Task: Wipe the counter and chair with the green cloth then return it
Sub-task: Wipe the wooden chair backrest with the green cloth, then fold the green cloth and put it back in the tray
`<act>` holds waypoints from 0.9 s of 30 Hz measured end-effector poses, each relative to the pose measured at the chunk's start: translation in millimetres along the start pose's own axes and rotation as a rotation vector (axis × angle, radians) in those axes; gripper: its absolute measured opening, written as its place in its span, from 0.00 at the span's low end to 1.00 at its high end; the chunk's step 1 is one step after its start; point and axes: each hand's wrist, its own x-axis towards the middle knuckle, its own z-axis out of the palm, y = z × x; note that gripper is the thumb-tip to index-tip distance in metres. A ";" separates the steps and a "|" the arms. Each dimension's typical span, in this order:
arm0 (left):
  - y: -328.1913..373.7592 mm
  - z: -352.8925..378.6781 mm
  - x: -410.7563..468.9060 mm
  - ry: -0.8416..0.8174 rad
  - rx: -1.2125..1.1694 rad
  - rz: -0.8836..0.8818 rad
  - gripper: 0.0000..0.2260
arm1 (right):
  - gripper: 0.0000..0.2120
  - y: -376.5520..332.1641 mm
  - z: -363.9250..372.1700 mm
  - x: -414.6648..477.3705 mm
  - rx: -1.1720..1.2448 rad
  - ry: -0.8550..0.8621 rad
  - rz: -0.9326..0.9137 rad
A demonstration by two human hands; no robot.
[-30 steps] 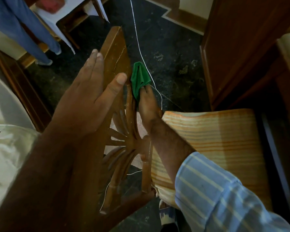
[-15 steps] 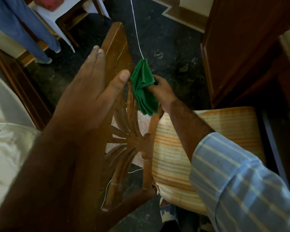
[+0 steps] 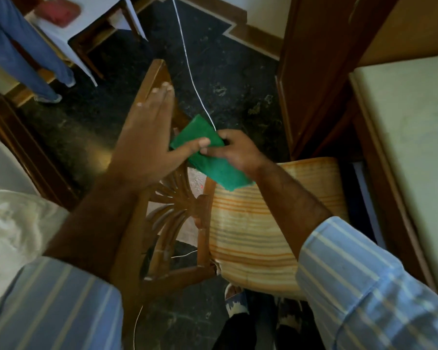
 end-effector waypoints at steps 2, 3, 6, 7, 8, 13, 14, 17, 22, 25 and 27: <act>24.5 8.3 4.3 -0.044 -0.214 -0.040 0.51 | 0.12 -16.7 -9.5 -27.9 -0.011 -0.043 -0.016; 35.5 10.8 6.2 -0.111 -0.336 -0.085 0.52 | 0.11 -24.8 -15.2 -42.9 -0.020 -0.064 -0.017; 58.3 7.7 13.4 -0.416 -0.695 -0.211 0.33 | 0.13 -46.7 -41.4 -84.1 -0.061 -0.090 0.038; 66.1 6.1 14.1 -0.505 -0.773 -0.210 0.24 | 0.14 -53.5 -52.6 -99.9 -0.086 -0.083 0.070; 75.6 4.0 13.4 -0.555 -0.832 -0.201 0.19 | 0.16 -58.8 -64.1 -115.6 -0.107 -0.077 0.112; 148.8 -8.6 -0.5 -0.570 -1.089 -0.180 0.15 | 0.17 -61.4 -132.7 -202.0 -0.143 -0.163 0.344; 166.6 -11.0 -4.2 -0.583 -1.134 -0.177 0.16 | 0.13 -60.3 -149.3 -223.0 -0.110 -0.186 0.366; 217.2 -12.6 -18.8 -0.607 -1.259 -0.196 0.14 | 0.09 -60.9 -194.2 -286.9 -0.004 -0.082 0.386; 304.1 -16.9 -54.3 -0.729 -1.499 -0.224 0.16 | 0.13 -55.6 -250.6 -404.5 0.249 0.293 0.368; 362.9 -23.7 -83.8 -0.785 -1.543 -0.178 0.17 | 0.13 -49.1 -264.7 -483.6 0.424 0.483 0.261; 399.7 -29.9 -106.1 -0.844 -1.542 -0.137 0.16 | 0.16 -44.5 -270.1 -533.7 0.504 0.611 0.214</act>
